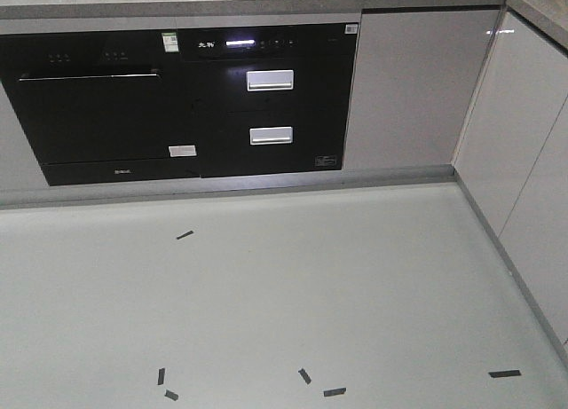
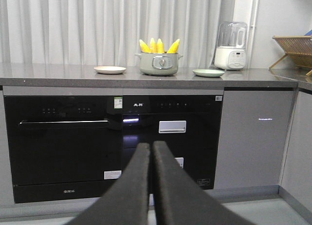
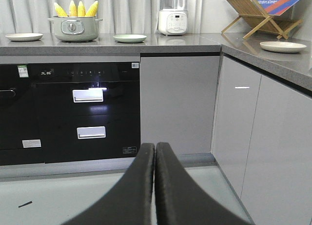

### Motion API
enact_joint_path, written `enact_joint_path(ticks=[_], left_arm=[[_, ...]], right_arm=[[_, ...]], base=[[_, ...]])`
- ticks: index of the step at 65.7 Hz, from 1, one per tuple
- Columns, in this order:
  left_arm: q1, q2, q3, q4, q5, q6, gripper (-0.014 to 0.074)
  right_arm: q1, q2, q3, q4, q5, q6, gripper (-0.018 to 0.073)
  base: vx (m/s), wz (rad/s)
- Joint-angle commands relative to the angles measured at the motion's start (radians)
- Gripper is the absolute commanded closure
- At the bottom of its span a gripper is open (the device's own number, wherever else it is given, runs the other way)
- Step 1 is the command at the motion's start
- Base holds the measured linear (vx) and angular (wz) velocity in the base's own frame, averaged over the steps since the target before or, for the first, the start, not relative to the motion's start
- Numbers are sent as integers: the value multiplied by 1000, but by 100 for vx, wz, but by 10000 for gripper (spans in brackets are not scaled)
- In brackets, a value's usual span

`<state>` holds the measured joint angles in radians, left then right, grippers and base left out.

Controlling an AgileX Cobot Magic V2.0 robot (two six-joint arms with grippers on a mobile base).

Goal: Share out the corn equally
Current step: 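Drive the base forward toward the counter with the pot and plates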

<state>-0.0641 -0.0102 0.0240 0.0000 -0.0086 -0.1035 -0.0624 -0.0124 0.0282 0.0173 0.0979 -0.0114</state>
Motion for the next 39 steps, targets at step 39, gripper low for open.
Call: enact_joint_path(ticks=[39], left_arm=[[1,-16,14,-7,-80,-8,603]], right_arm=[[0,-1,10,-5,-80,-9,560]], base=[[13,3]])
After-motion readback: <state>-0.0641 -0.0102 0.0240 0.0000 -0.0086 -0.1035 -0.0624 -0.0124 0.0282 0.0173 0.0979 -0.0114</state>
